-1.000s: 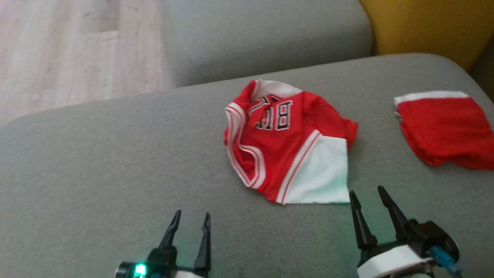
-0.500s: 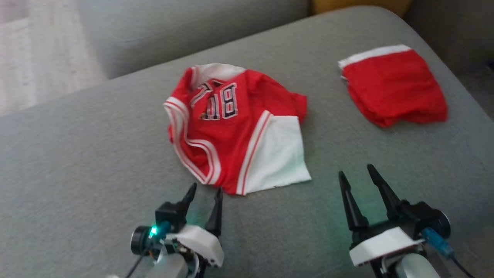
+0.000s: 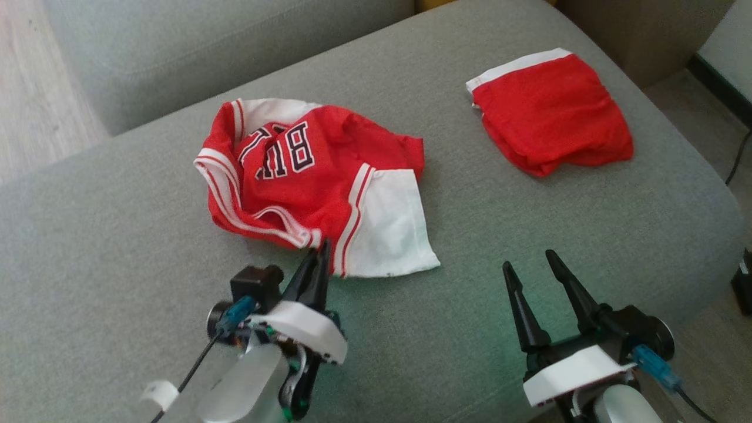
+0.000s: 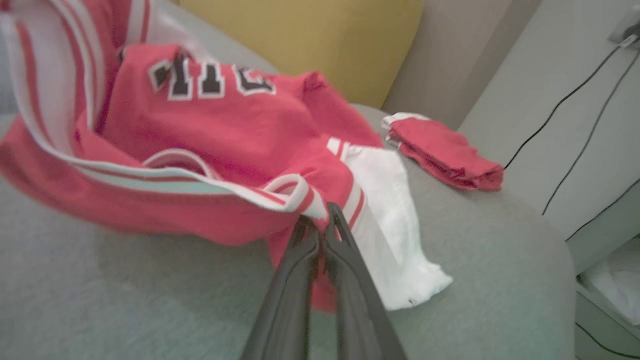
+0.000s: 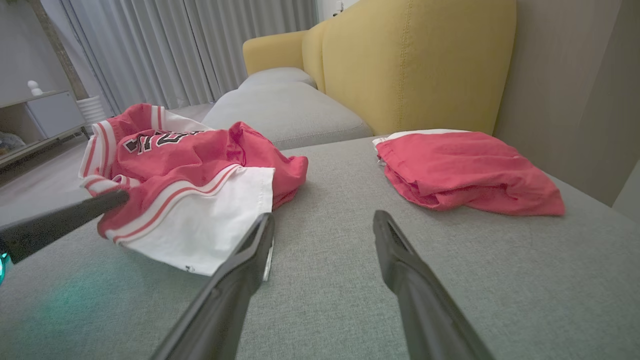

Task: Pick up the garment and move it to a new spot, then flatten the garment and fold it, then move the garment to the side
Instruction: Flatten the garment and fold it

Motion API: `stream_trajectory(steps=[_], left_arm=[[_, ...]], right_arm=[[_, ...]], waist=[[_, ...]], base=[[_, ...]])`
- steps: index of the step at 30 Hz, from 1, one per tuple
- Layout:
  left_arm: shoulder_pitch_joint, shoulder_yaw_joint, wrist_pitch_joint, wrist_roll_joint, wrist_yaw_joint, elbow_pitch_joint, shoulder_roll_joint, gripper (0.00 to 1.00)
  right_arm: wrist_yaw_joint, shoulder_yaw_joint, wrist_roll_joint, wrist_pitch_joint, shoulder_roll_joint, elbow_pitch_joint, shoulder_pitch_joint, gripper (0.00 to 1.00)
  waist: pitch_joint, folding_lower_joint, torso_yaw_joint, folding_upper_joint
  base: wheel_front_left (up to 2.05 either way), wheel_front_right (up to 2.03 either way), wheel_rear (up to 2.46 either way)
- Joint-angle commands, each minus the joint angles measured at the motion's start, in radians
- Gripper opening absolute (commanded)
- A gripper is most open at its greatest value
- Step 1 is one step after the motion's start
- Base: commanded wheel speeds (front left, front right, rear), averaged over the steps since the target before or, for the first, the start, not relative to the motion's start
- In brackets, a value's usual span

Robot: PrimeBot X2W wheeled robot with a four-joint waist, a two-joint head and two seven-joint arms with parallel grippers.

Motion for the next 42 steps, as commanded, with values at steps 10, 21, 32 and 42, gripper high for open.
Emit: stream_trajectory(steps=[10, 21, 32, 42], left_arm=[[-0.262, 0.018, -0.01, 0.149, -0.088, -0.255, 0.002, 0.0], [-0.722, 0.13, -0.01, 0.181, -0.11, -0.193, 0.006, 0.0], [-0.436, 0.191, -0.004, 0.082, -0.111, -0.1, 0.1, 0.0], [-0.001, 0.314, -0.009, 0.0, -0.047, -0.125, 0.241, 0.0]], right_arm=[[-0.001, 0.029, 0.01, -0.004, 0.003, -0.025, -0.023, 1.0], [-0.001, 0.005, 0.013, -0.004, 0.009, -0.036, -0.015, 1.0], [-0.001, -0.069, 0.01, -0.004, 0.015, -0.056, 0.02, 1.0], [-0.001, -0.097, 0.005, -0.004, 0.015, -0.065, 0.032, 1.0]], waist=[[-0.083, 0.0, -0.003, 0.0], [-0.135, 0.0, 0.013, 0.0], [-0.133, 0.0, 0.114, 0.0], [-0.083, 0.0, 0.198, 0.0]], base=[[0.0, 0.0, 0.0], [0.0, 0.0, 0.0], [0.0, 0.0, 0.0], [0.0, 0.0, 0.0]])
